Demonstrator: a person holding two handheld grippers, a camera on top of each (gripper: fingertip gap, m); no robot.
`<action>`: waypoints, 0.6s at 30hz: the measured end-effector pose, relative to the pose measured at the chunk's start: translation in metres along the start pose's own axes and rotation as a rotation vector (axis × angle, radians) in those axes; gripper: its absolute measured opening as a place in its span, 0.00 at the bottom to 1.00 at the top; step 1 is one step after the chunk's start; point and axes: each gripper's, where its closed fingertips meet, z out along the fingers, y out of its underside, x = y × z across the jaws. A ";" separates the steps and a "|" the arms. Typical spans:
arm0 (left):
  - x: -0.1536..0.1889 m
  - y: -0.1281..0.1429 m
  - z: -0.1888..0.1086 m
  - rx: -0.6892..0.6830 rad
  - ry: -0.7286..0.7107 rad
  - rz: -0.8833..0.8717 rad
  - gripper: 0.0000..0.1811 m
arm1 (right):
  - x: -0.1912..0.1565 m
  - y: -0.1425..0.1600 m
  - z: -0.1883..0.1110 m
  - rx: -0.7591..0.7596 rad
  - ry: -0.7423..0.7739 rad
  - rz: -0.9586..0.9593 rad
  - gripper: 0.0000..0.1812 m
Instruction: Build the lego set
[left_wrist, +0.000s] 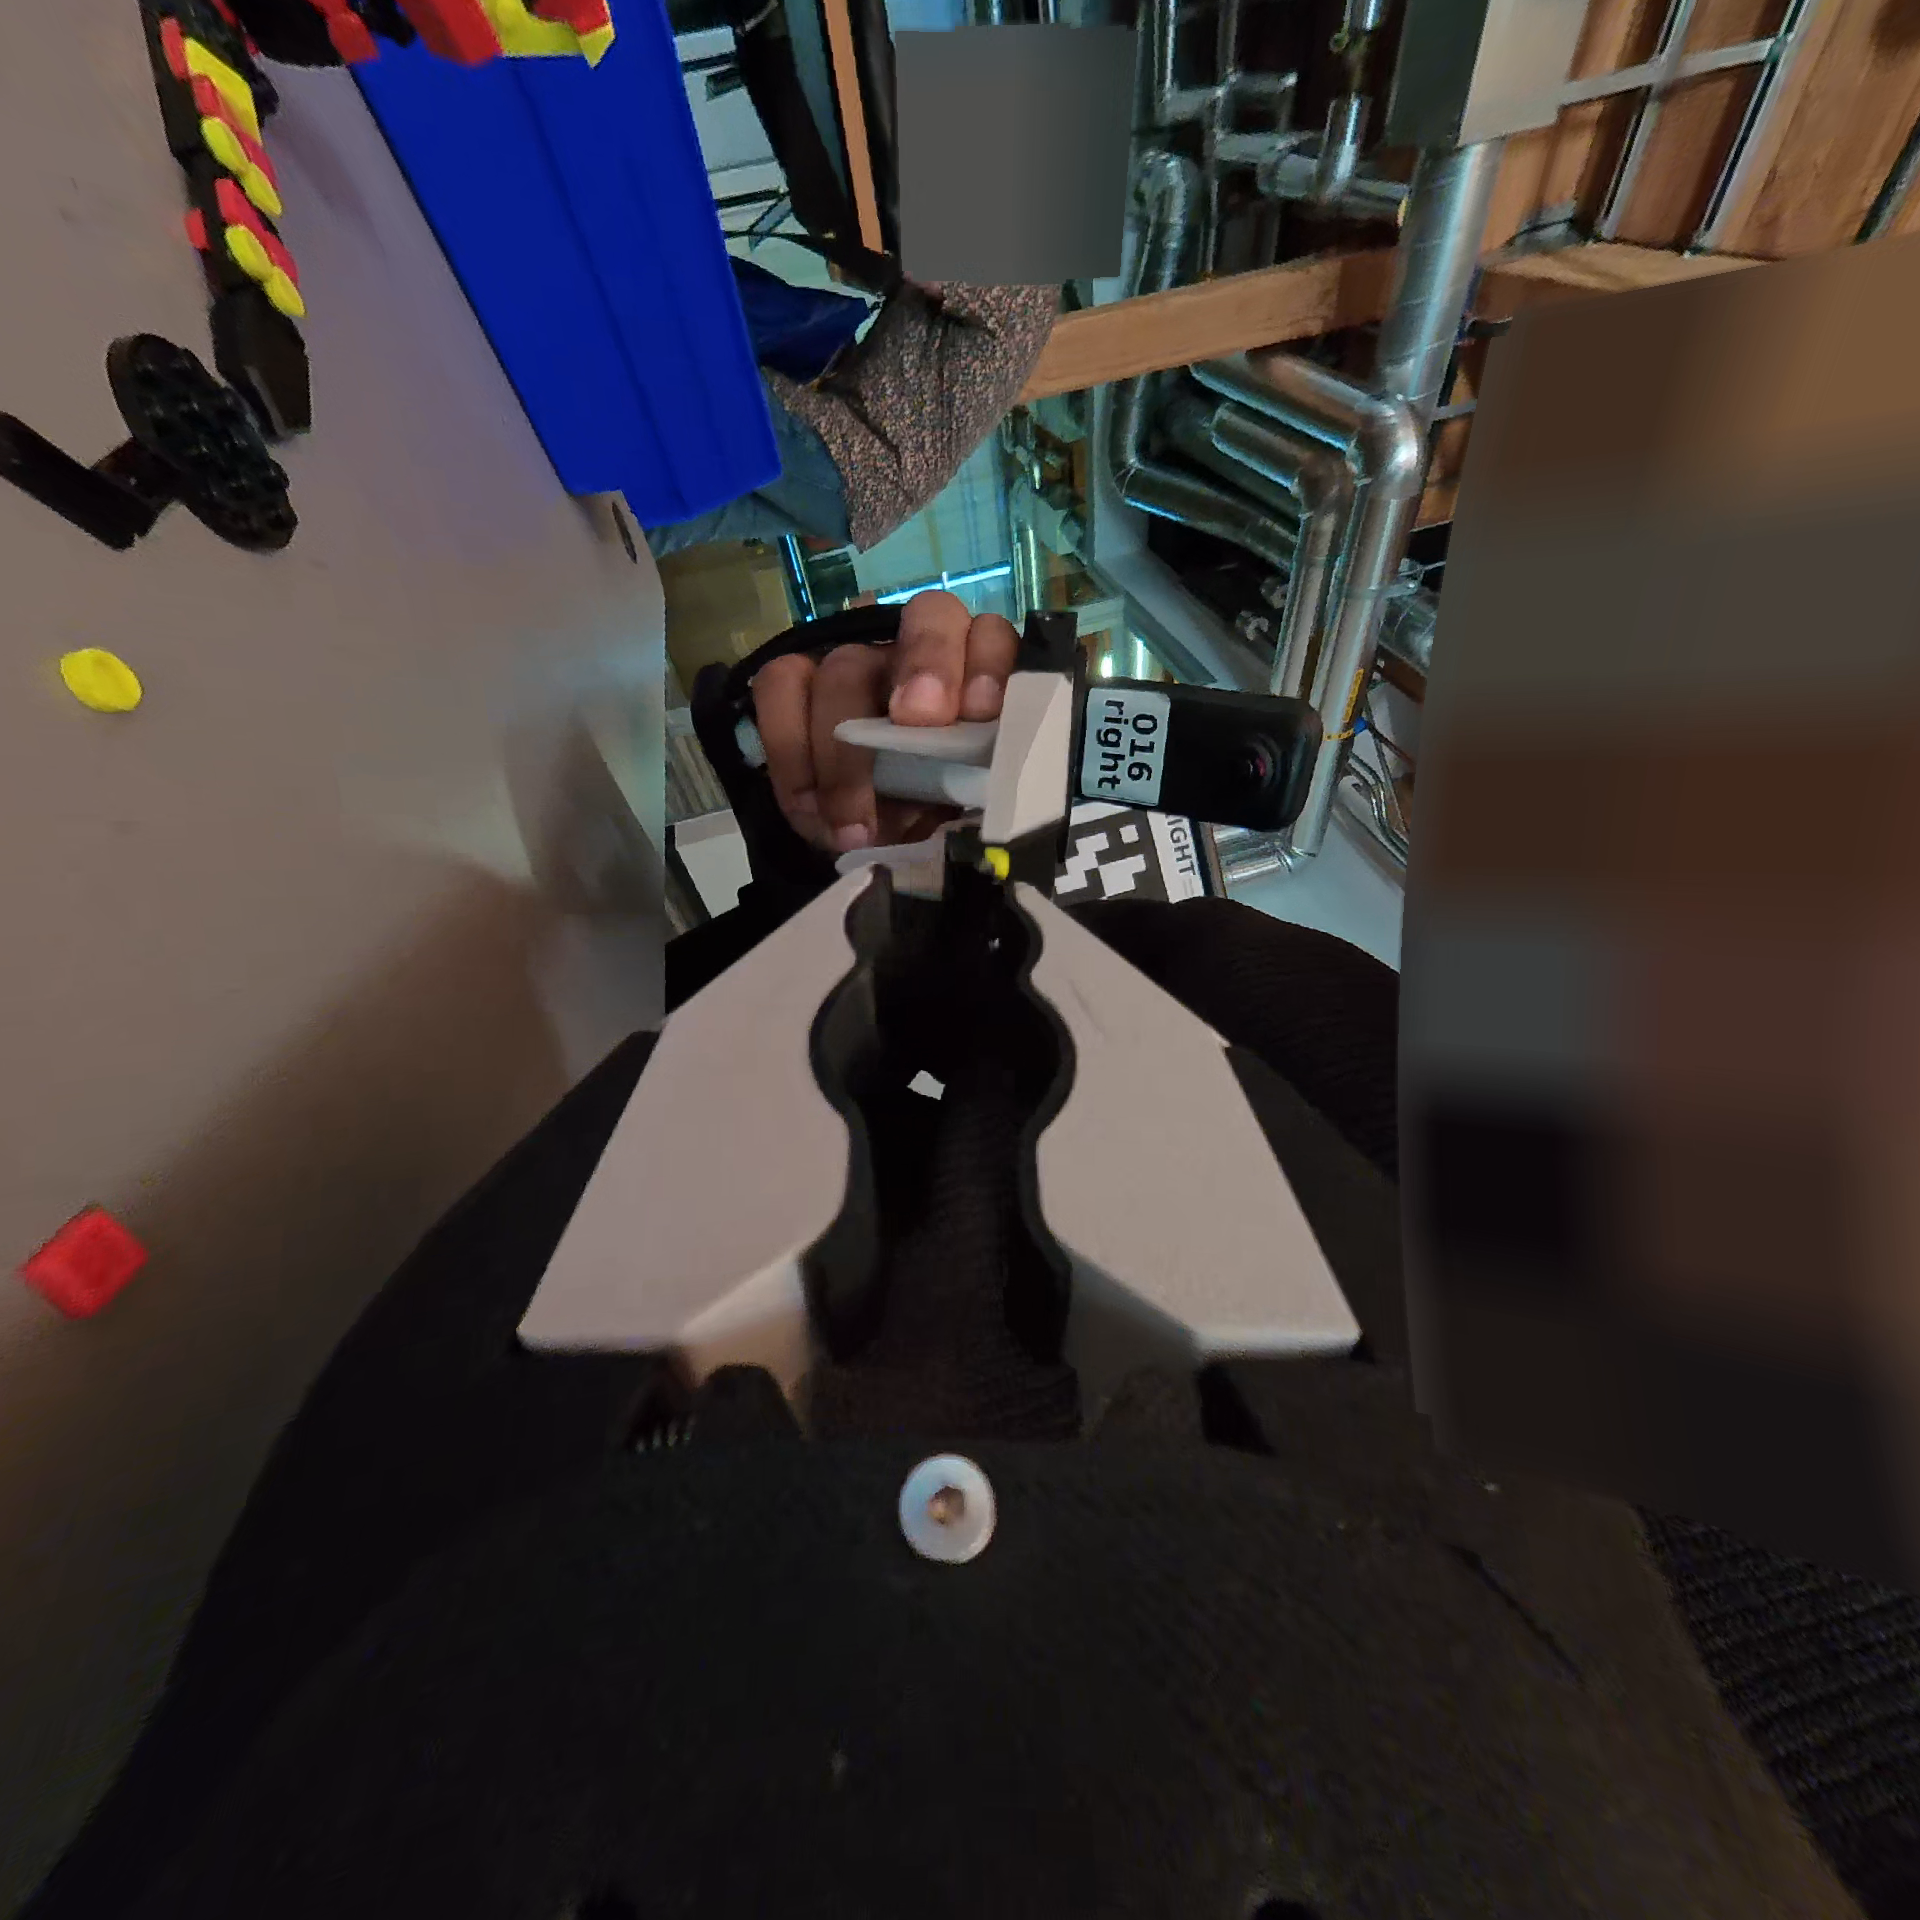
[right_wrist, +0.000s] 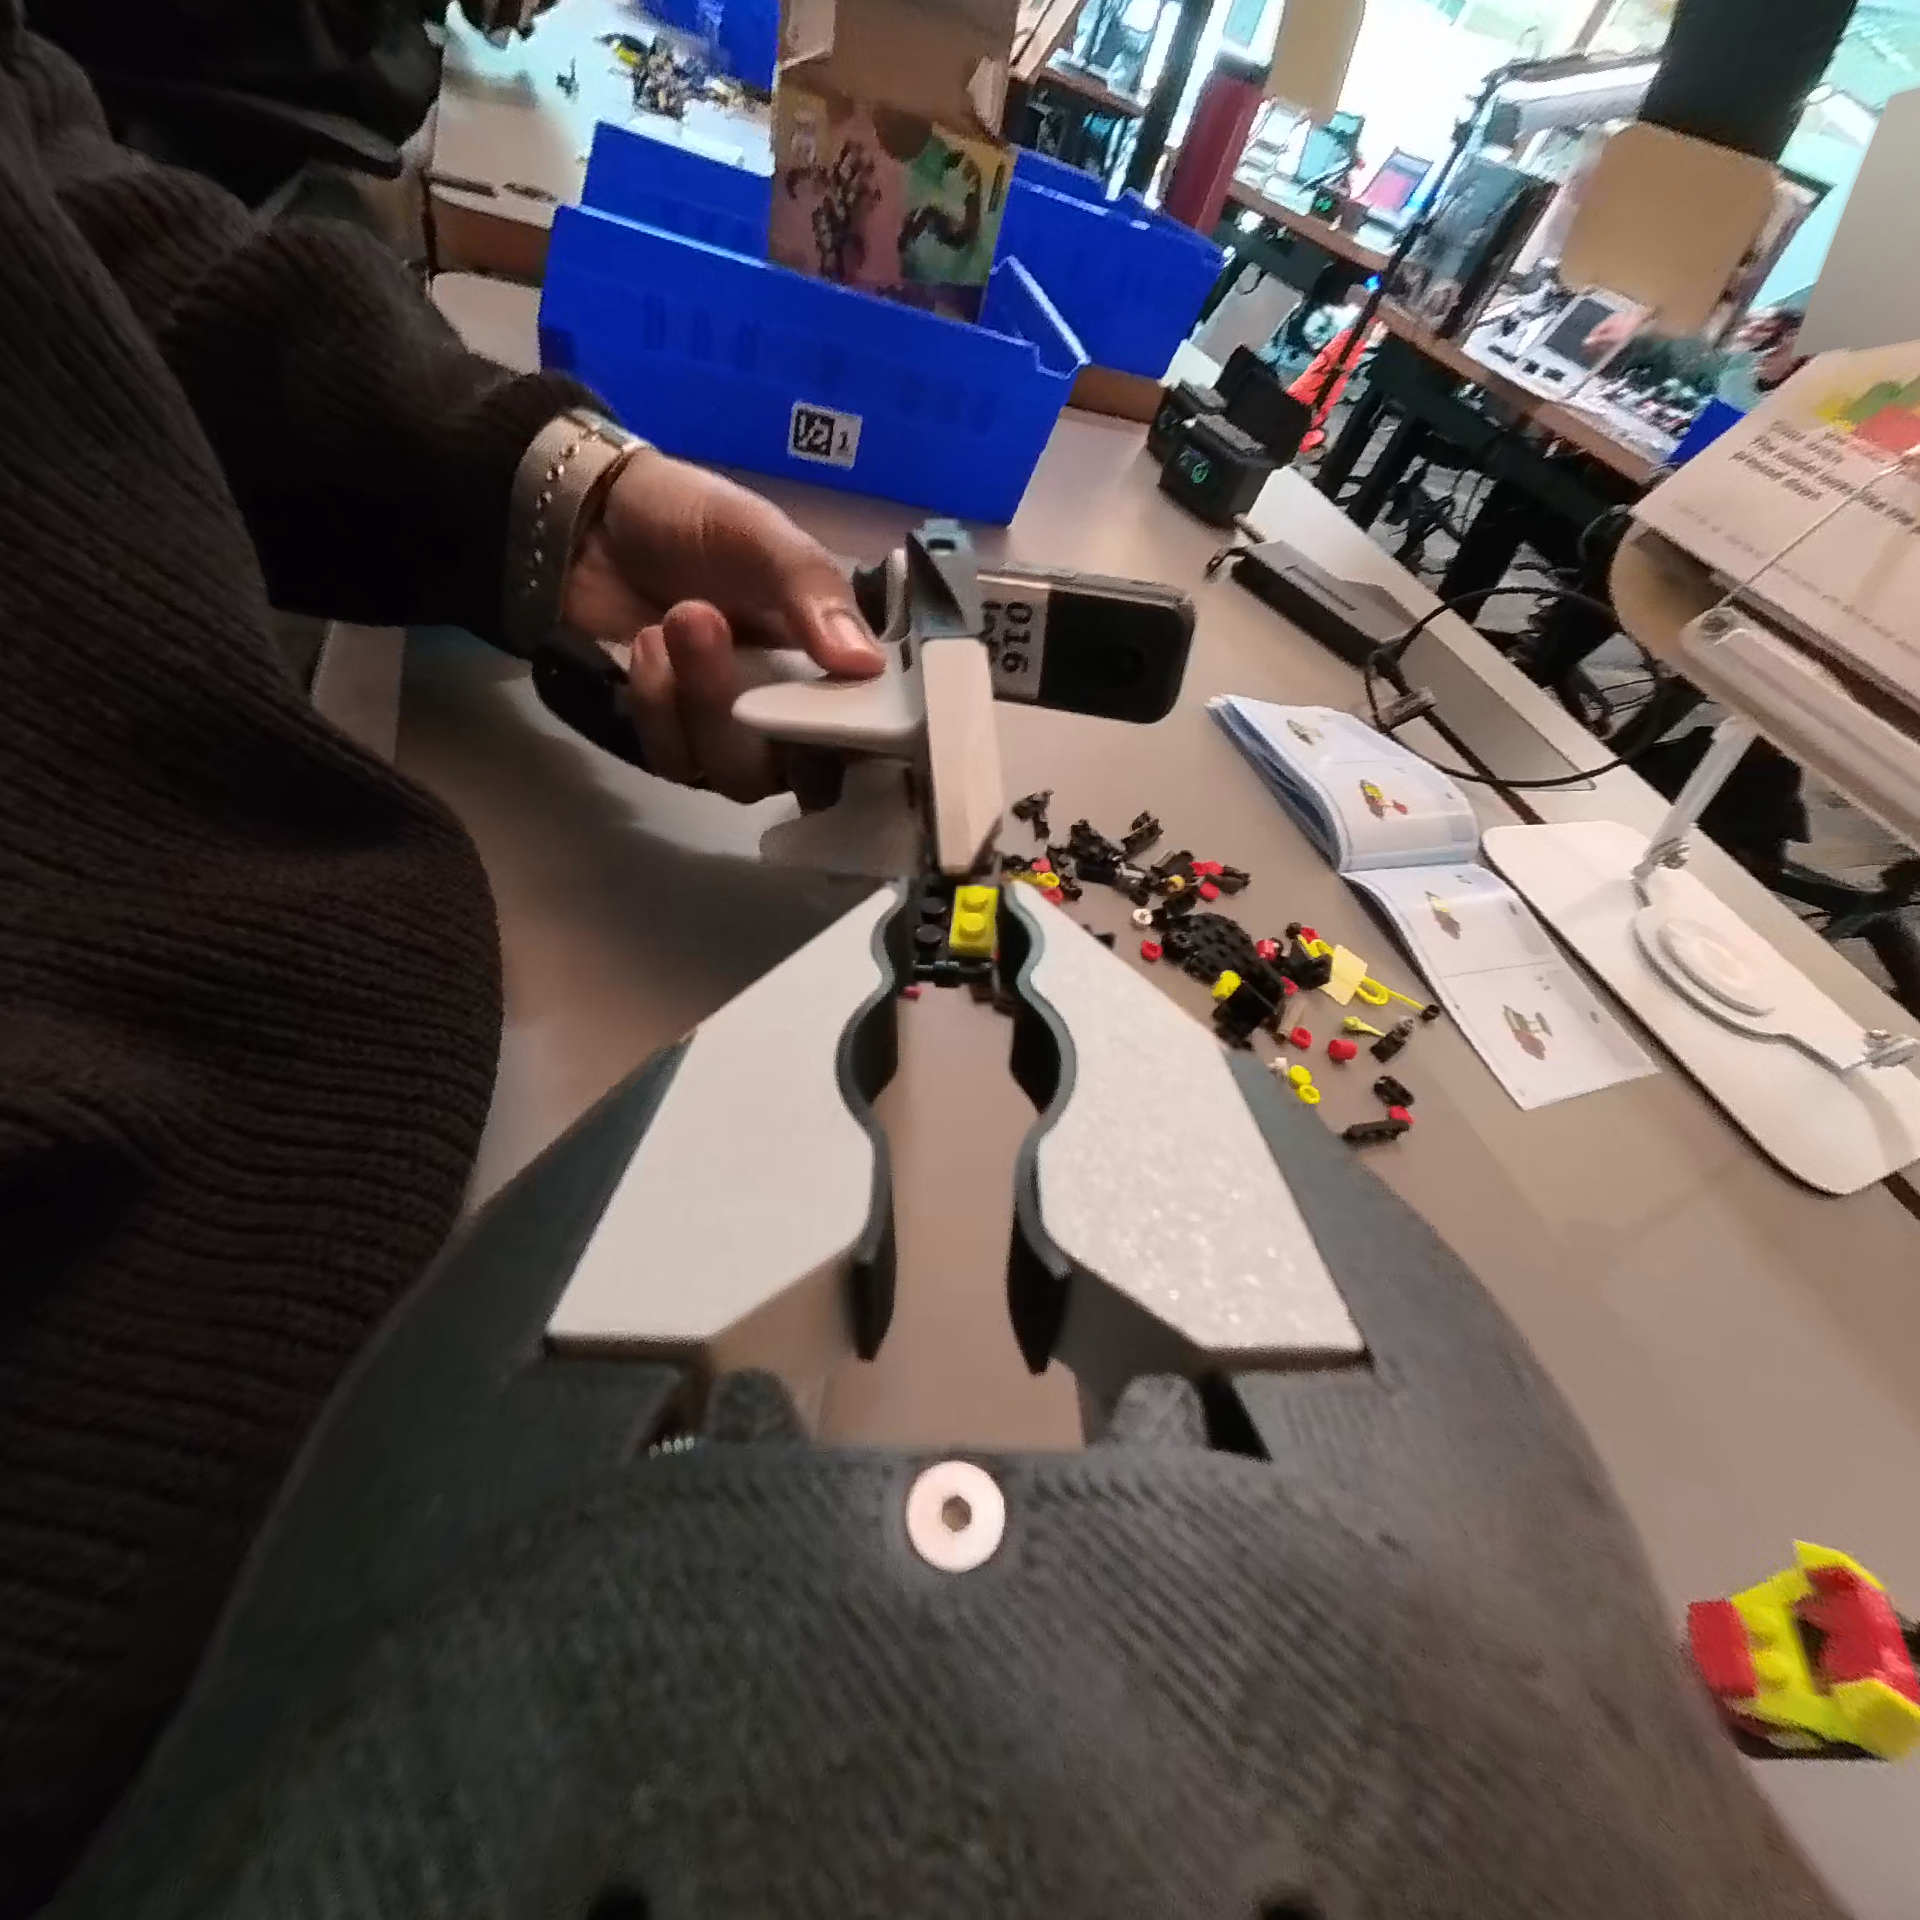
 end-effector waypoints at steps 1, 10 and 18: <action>0.001 0.001 0.000 -0.004 0.009 0.001 0.08 | 0.001 -0.001 -0.001 0.004 0.005 0.005 0.07; 0.002 -0.003 -0.003 0.021 0.023 0.007 0.03 | 0.004 0.003 0.003 0.001 0.012 0.056 0.10; -0.004 -0.005 -0.007 0.029 -0.019 0.020 0.03 | 0.015 0.003 -0.003 0.020 0.037 0.108 0.07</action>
